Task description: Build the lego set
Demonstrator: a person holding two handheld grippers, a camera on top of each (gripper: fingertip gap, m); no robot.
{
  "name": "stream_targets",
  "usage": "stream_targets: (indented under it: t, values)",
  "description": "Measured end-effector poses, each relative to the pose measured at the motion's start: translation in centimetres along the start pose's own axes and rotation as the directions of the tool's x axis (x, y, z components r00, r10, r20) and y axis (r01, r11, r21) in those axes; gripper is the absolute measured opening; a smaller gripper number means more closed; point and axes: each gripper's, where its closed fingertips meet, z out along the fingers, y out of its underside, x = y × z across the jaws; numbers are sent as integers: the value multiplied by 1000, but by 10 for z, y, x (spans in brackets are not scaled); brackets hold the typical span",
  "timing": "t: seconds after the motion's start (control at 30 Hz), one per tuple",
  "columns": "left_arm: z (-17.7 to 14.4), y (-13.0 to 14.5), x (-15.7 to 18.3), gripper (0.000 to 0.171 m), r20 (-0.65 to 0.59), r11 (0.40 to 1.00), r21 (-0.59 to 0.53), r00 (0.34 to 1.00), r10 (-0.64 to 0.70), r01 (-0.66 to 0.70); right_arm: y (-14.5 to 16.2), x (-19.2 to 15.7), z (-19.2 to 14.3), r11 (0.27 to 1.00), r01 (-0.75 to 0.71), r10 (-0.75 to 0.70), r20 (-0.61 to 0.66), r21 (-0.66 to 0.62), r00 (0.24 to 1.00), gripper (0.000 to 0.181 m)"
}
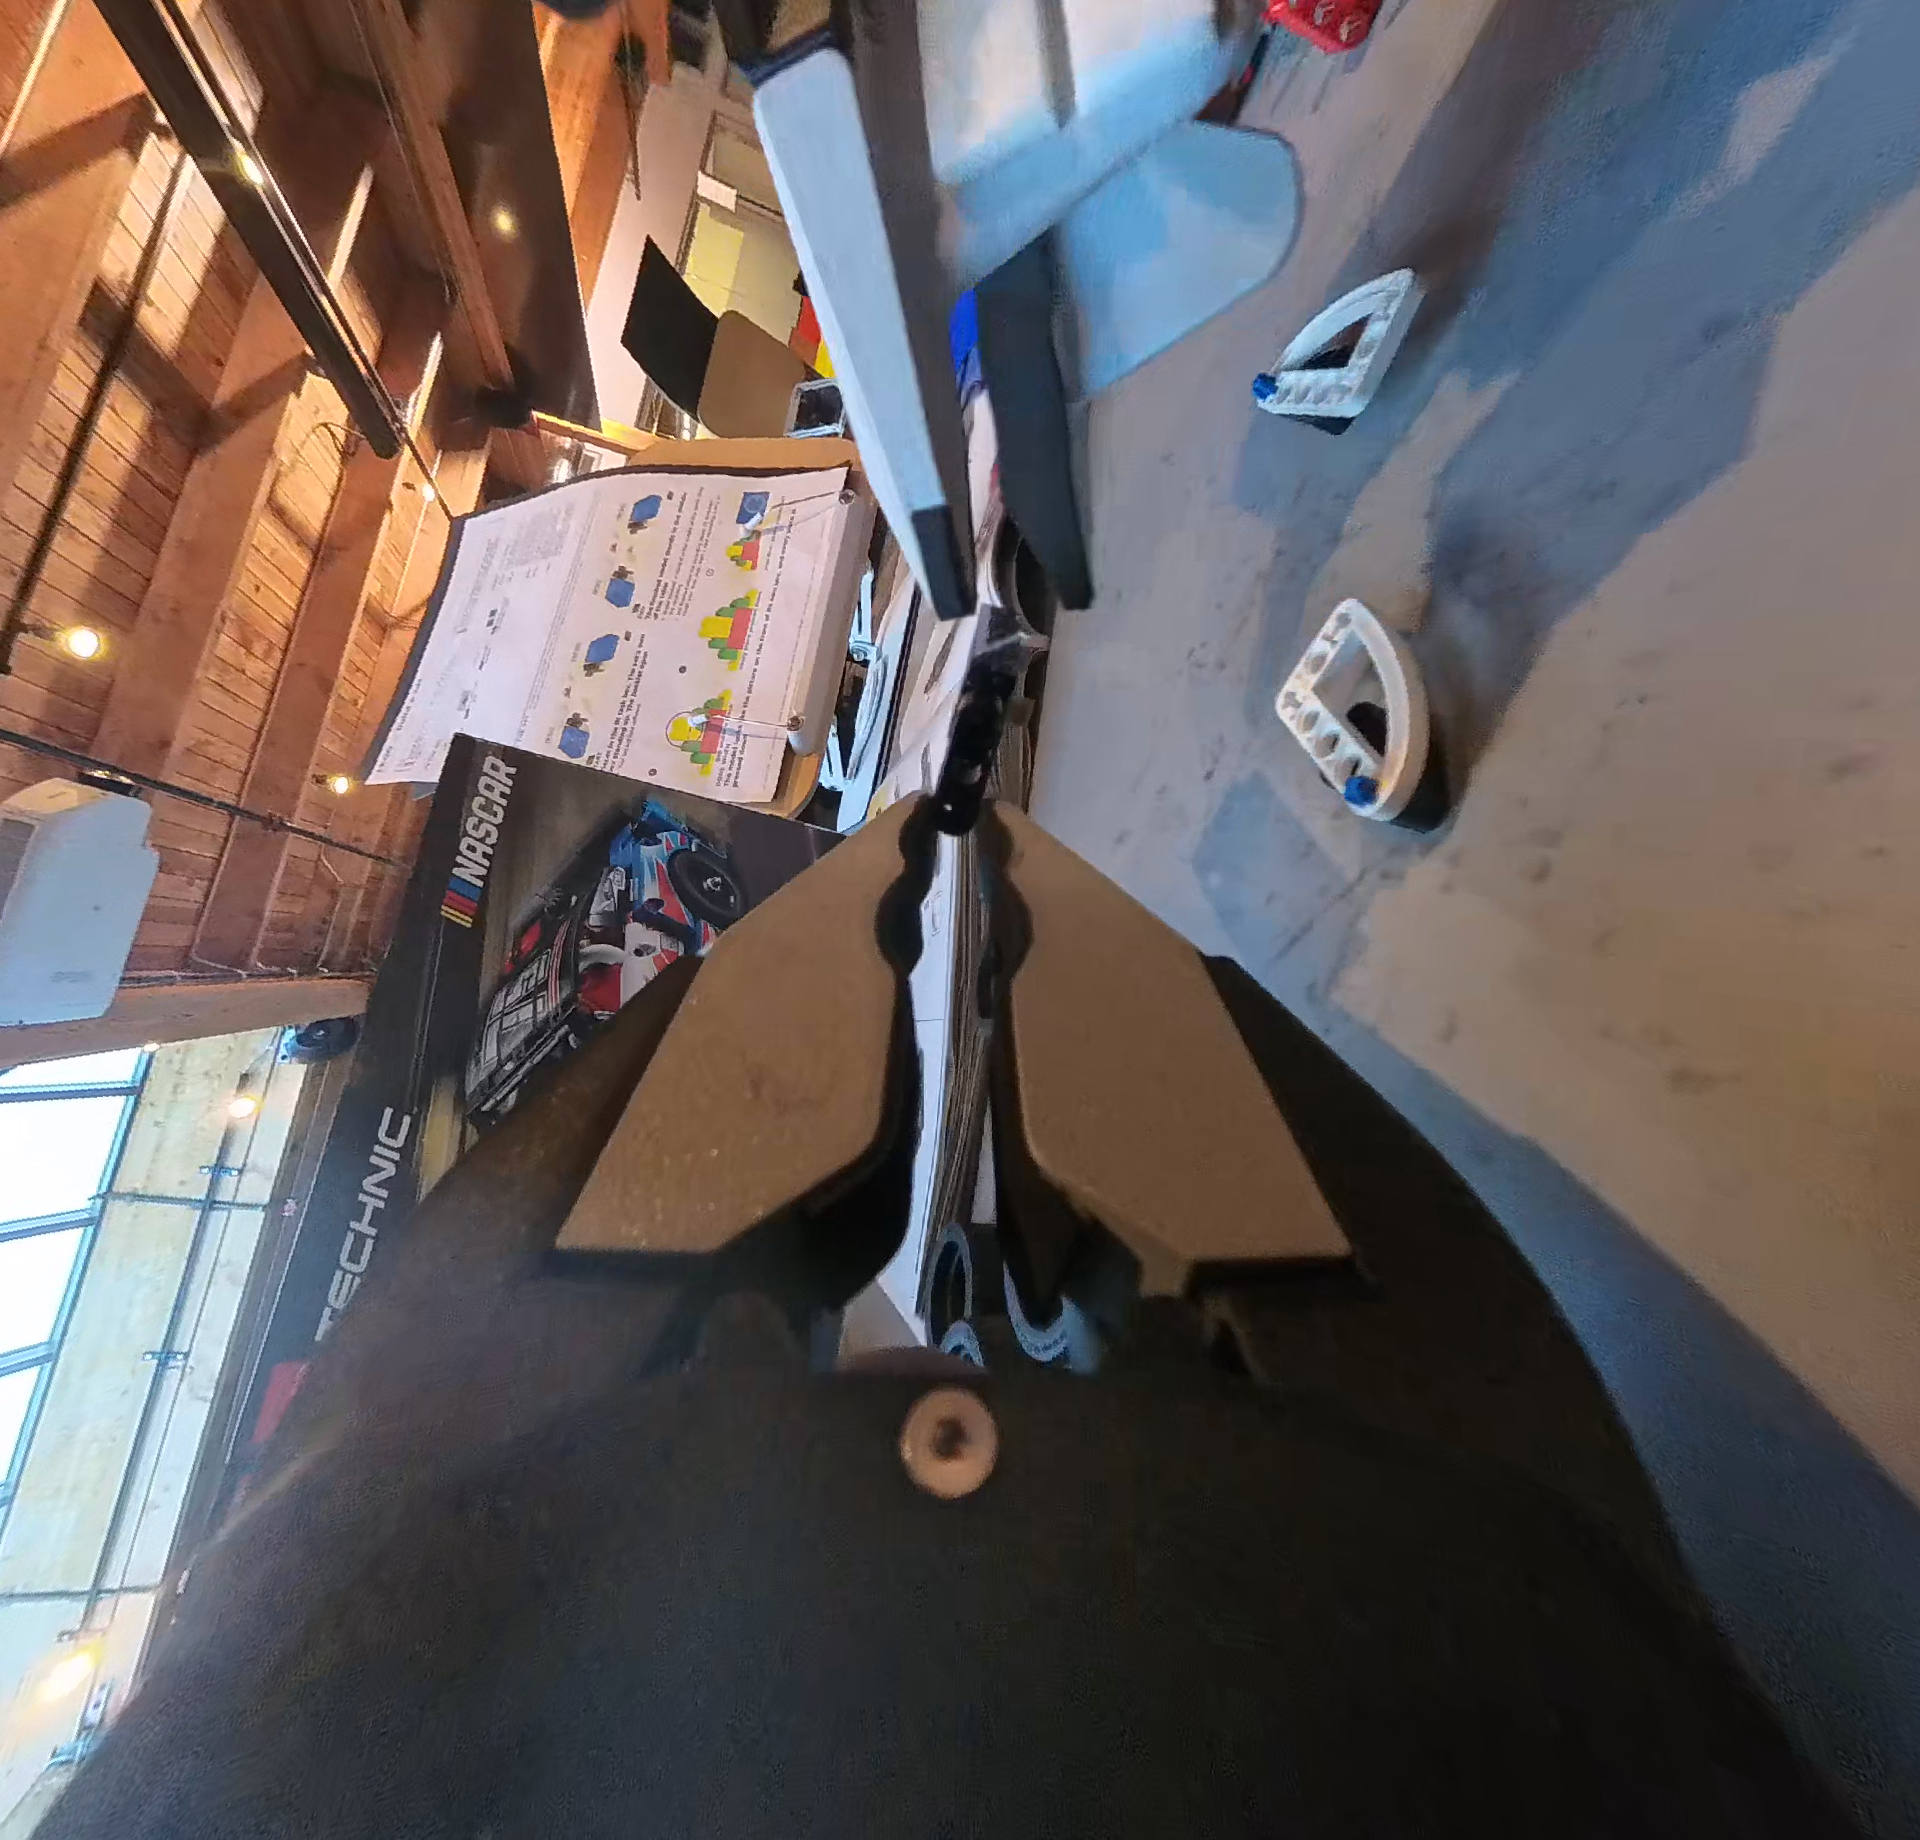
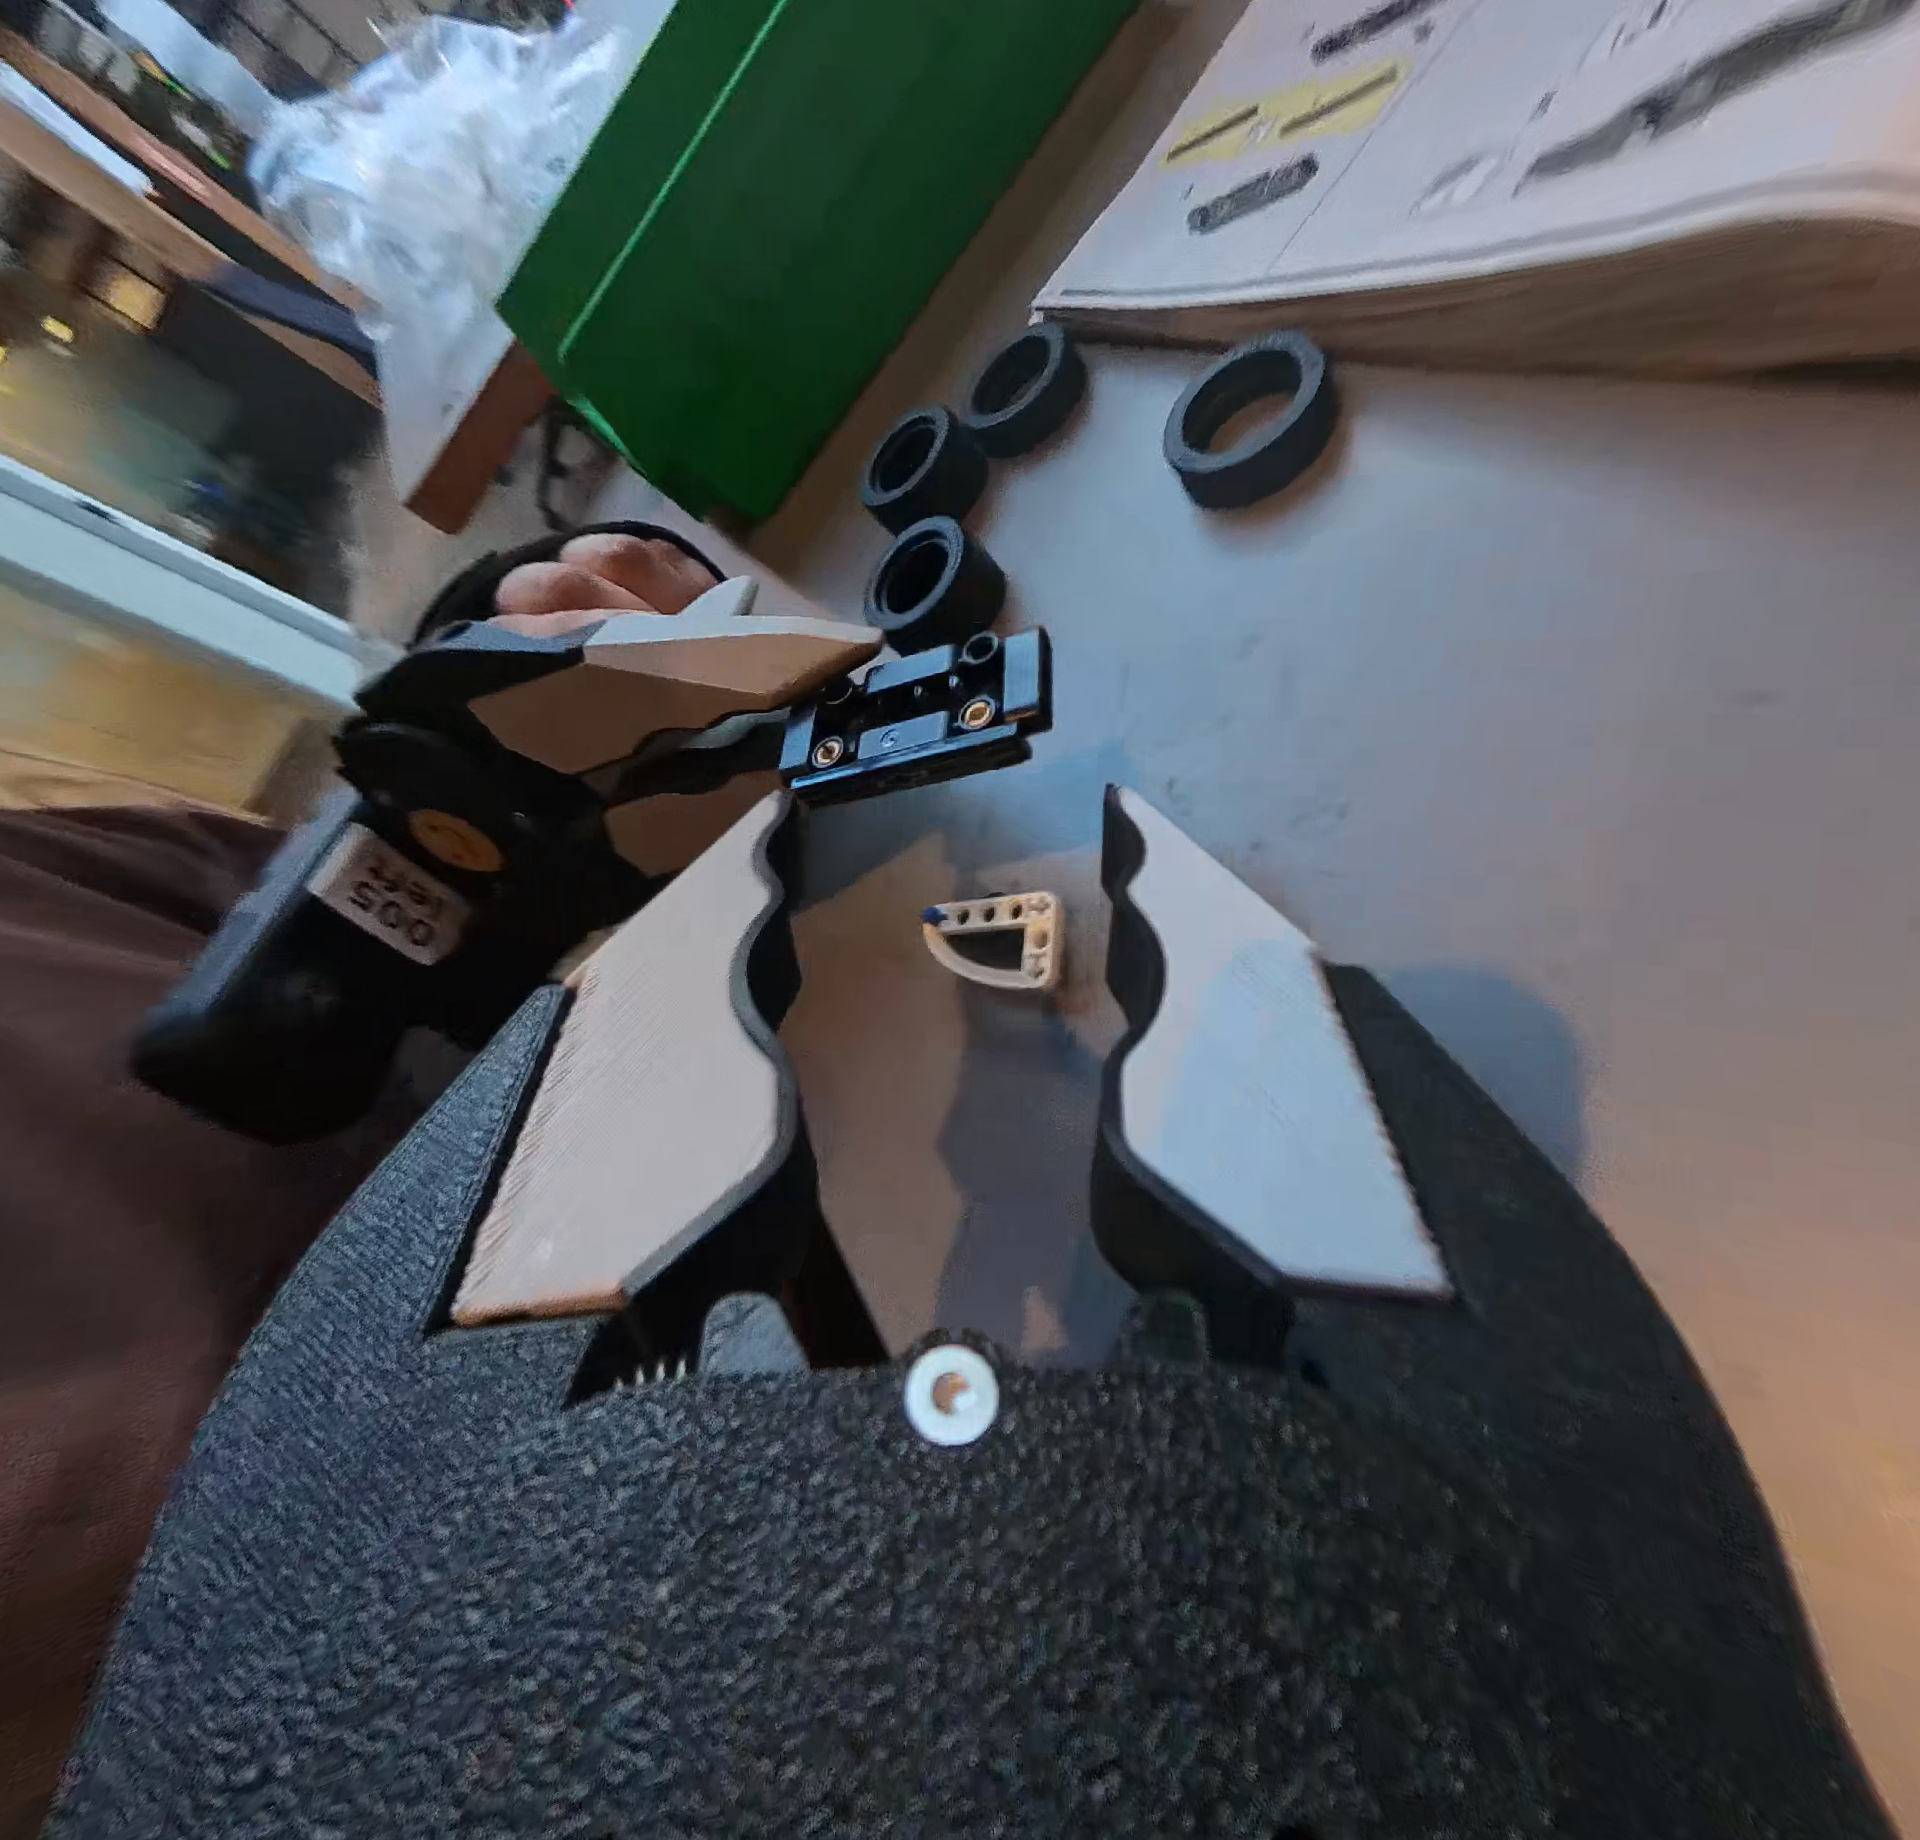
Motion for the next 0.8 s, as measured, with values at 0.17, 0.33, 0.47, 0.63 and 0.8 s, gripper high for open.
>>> stream_targets:
  t: [0.17, 0.33, 0.47, 0.63, 0.8]
  values:
    - [0, 0, -2, 5, 4, 1000, 7, 1000, -24, 24, -11, 1, -2, 974, 224, -219, -106, 38, 970, 60]
    - [0, 3, -3, 5, 6, 1000, -6, 1000, -25, 25, -12, 0, 6, 956, 291, -285, -105, 44, 953, 60]
    - [1, 4, -5, 5, 15, 999, -12, 999, -39, 39, -14, 1, 6, 972, 226, -222, -56, 66, 973, 61]
    - [1, 6, -12, 5, 53, 999, -24, 998, -37, 38, -20, -3, 2, 994, 12, -24, 111, 105, 994, 61]
    - [-2, 2, -19, 5, 113, 1000, -24, 994, 14, -11, -35, -21, -1, 947, -308, 241, 432, 90, 869, 46]
